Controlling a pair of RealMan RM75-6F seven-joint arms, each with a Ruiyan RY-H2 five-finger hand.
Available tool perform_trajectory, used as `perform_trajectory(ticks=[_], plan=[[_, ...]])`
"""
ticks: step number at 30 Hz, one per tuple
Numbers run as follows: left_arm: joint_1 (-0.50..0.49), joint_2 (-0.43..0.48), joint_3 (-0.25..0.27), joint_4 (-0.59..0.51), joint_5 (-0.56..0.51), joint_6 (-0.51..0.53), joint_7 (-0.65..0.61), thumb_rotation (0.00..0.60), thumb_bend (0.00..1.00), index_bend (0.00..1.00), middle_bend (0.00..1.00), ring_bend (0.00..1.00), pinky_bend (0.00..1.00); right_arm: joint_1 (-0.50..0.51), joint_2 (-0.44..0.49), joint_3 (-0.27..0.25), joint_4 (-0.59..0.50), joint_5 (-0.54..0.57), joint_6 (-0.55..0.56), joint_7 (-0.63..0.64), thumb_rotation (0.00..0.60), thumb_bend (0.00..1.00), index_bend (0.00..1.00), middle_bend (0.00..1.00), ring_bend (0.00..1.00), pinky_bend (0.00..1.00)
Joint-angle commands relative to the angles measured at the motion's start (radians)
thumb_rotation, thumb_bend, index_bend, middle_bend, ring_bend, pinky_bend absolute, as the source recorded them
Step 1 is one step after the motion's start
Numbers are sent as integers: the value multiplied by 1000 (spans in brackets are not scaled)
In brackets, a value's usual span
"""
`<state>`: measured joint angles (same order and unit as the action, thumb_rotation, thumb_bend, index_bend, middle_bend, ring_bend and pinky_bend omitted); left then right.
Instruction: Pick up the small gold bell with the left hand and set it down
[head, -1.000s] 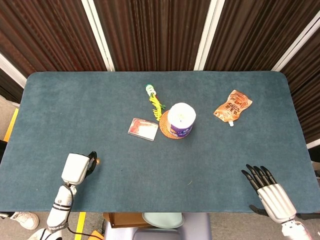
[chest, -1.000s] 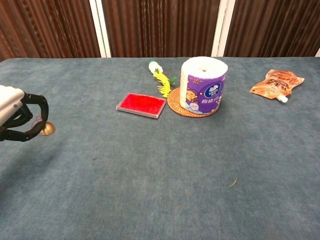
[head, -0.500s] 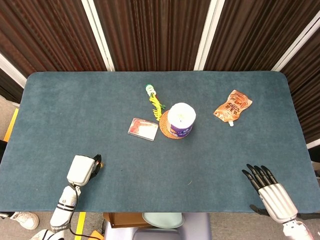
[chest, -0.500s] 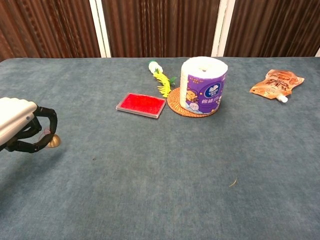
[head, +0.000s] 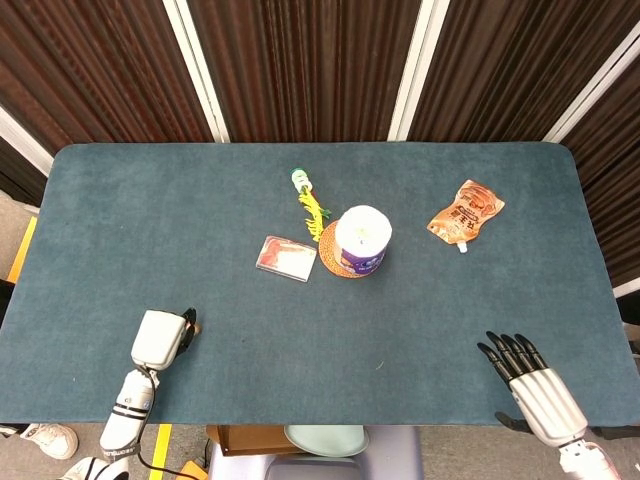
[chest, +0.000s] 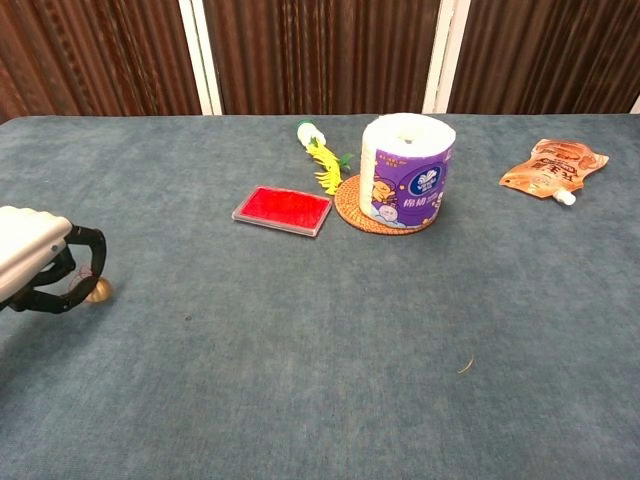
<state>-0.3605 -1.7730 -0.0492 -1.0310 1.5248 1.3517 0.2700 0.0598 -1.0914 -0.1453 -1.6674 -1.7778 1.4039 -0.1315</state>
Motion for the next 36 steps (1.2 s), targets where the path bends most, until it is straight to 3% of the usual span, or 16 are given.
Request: perform_trajectory(ticks=[1,5,10,16,19,20,22,23,24,25,26,28,30,32,36], plan=[[-6,-8,3,19,-2,-14,-4,600,521,702,1000,1000,1000,4,2,-2,-2,2,-7,3,600,191,0,0,0,0],[-6,-1,5,6,-19,-41,-5,600,506,480,1000,1000,1000,3,-2,-3,-2,-5,-1,2,600,190,0,0,0,0],[-3,16,6,-28,-25,-47,-1,600,494,274,1000,1000,1000,8,0,-16,5,-31,3,39,600,190,0,0,0,0],[14,92,22,-163,-16,-32,-12,600,464,115,1000,1000,1000,1,-6,-13,11,-31,20,34,600,190,0,0,0,0],[45,168,38,-265,17,37,-8,600,453,74,991,977,1000,-2,-2,-16,10,-37,28,35,600,190,0,0,0,0],[72,207,47,-315,25,80,-3,600,451,70,953,947,1000,-5,0,-16,10,-38,35,36,600,191,0,0,0,0],[137,268,56,-412,10,165,27,600,446,96,733,826,983,-11,4,-15,10,-36,45,37,600,191,0,0,0,0],[181,322,84,-488,14,211,34,600,442,111,581,723,926,-13,6,-12,10,-32,50,36,600,191,0,0,0,0],[212,371,115,-546,20,232,14,600,438,116,410,563,797,-15,5,-10,9,-27,54,36,600,191,0,0,0,0],[241,421,145,-595,23,251,-13,600,433,84,183,286,513,-16,5,-7,8,-21,54,38,600,191,0,0,0,0],[279,477,177,-639,37,290,-55,600,429,51,70,125,309,-17,6,-4,6,-11,53,39,600,191,0,0,0,0],[321,531,207,-663,59,340,-103,600,426,8,0,0,63,-18,7,2,2,-1,52,33,600,191,0,0,0,0],[331,586,221,-665,105,367,-107,600,423,9,0,0,21,-20,-2,12,4,8,56,11,600,191,0,0,0,0],[338,587,186,-642,83,383,-65,600,421,20,0,0,19,-21,-12,17,0,16,52,-8,600,190,0,0,0,0],[324,616,192,-655,46,293,-89,600,418,24,0,0,19,-15,-24,18,0,16,35,-32,600,190,0,0,0,0]])
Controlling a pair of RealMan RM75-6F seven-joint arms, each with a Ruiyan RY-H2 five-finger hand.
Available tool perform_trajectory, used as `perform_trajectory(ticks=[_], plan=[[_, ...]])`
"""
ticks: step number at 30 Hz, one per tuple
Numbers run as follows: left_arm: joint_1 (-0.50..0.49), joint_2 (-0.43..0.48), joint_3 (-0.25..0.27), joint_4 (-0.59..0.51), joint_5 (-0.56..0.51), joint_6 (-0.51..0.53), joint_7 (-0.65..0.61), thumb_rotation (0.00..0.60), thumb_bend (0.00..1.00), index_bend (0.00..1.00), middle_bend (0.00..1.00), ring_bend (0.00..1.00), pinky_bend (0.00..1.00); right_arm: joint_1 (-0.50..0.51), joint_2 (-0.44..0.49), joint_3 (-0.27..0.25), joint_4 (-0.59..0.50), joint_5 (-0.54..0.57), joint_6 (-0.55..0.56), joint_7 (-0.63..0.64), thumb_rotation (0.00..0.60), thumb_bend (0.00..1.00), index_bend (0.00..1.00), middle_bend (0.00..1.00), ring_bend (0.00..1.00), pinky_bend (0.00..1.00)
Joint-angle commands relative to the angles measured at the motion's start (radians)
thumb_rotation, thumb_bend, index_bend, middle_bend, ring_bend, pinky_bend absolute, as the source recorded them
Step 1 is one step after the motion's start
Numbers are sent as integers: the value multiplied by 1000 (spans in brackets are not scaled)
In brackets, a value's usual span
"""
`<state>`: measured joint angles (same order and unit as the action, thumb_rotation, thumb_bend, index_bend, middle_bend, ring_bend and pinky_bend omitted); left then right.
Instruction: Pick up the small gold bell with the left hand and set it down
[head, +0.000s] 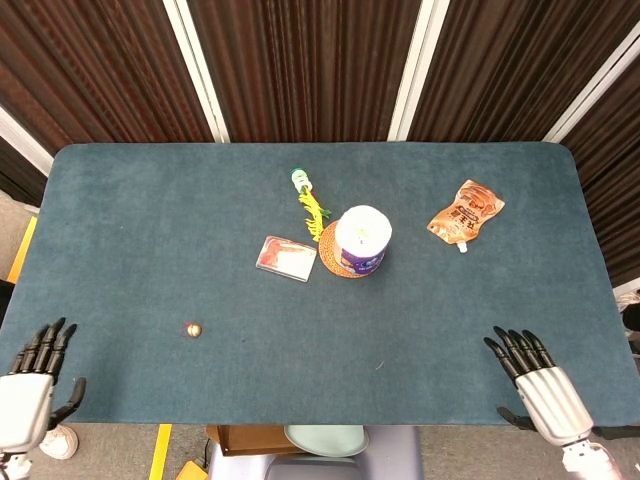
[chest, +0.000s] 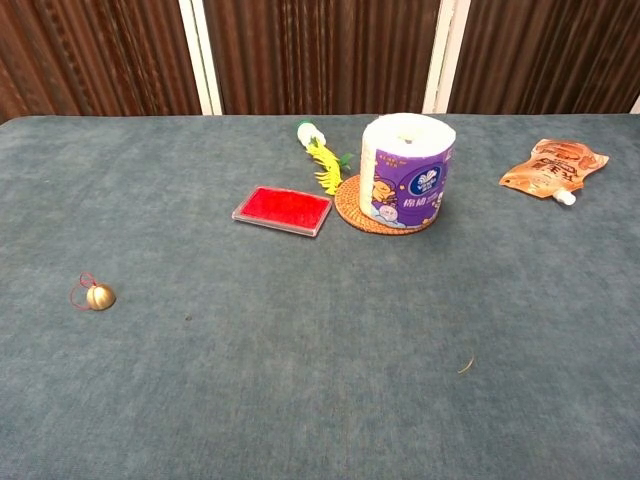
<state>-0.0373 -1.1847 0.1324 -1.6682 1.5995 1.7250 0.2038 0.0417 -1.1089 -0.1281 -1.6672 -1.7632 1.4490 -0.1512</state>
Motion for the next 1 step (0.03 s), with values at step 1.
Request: perform_trajectory(ticks=[1], plan=[[-2,34,11,-23,-29,-92,-26,600,416,19,0,0,19,4,-9,0,0,1,-15,-18,600,191,0,0,0,0]])
